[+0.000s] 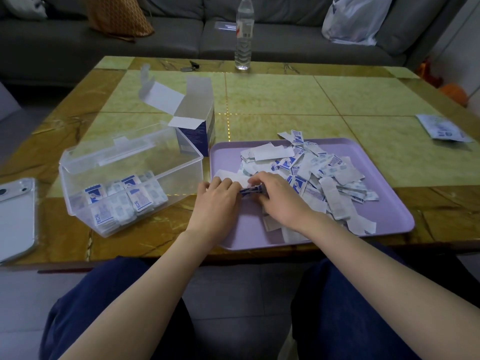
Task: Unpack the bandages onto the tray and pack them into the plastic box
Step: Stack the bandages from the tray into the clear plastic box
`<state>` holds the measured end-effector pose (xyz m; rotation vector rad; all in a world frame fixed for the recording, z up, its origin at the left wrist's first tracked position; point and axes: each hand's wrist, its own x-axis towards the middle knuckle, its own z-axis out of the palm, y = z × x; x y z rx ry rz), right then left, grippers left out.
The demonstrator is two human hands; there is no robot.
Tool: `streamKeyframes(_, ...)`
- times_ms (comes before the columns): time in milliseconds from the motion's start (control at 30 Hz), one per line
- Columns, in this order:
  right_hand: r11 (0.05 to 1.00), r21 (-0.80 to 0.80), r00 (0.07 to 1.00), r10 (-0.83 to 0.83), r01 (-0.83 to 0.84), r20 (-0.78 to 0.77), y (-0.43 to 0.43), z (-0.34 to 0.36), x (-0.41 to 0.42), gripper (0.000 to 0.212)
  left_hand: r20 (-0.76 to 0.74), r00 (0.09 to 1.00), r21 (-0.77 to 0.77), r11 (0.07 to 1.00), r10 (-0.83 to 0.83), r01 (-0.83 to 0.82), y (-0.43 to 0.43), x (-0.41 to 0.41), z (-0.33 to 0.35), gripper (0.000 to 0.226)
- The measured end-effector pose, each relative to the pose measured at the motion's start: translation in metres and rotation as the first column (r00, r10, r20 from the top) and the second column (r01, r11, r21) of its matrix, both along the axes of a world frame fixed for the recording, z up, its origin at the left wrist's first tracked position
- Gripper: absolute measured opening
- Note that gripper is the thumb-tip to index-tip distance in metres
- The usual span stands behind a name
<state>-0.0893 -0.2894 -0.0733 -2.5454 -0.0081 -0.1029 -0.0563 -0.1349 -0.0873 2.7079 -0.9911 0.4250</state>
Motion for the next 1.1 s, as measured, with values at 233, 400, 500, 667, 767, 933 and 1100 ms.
streamKeyframes(233,0.99,0.103,0.99,0.085,-0.096,0.114,0.008,0.003,0.002,0.036,-0.104,0.993,0.011,0.998,-0.058,0.06,-0.002,0.0,-0.005,0.022)
streamKeyframes(400,0.991,-0.124,0.995,0.055,-0.044,0.085,0.004,-0.005,0.002,0.033,-0.057,0.998,0.009,1.0,0.03,-0.03,0.0,-0.002,0.001,0.017)
streamKeyframes(500,0.989,-0.148,0.996,0.023,-0.009,0.091,0.003,-0.009,0.0,0.034,0.025,0.979,0.093,0.975,0.202,-0.204,0.002,-0.005,0.006,0.019)
streamKeyframes(667,1.0,-0.019,0.995,-0.015,0.017,0.094,0.007,-0.01,0.001,0.033,-0.118,0.972,0.044,0.979,0.201,-0.197,0.005,-0.003,0.008,0.01)
streamKeyframes(767,0.997,0.072,0.996,-0.014,0.008,0.086,0.012,-0.008,0.003,0.044,-0.231,0.97,-0.087,0.991,0.08,-0.102,0.006,-0.001,0.008,0.018)
streamKeyframes(933,0.998,0.067,0.995,0.015,-0.022,0.096,0.015,-0.007,0.003,0.043,-0.329,0.943,-0.22,0.975,-0.056,-0.019,0.002,-0.006,0.012,0.031)
streamKeyframes(1100,0.993,0.12,0.984,-0.027,0.006,0.175,0.013,-0.008,0.002,0.037,-0.343,0.938,-0.283,0.958,-0.048,-0.055,0.001,-0.005,0.013,0.023)
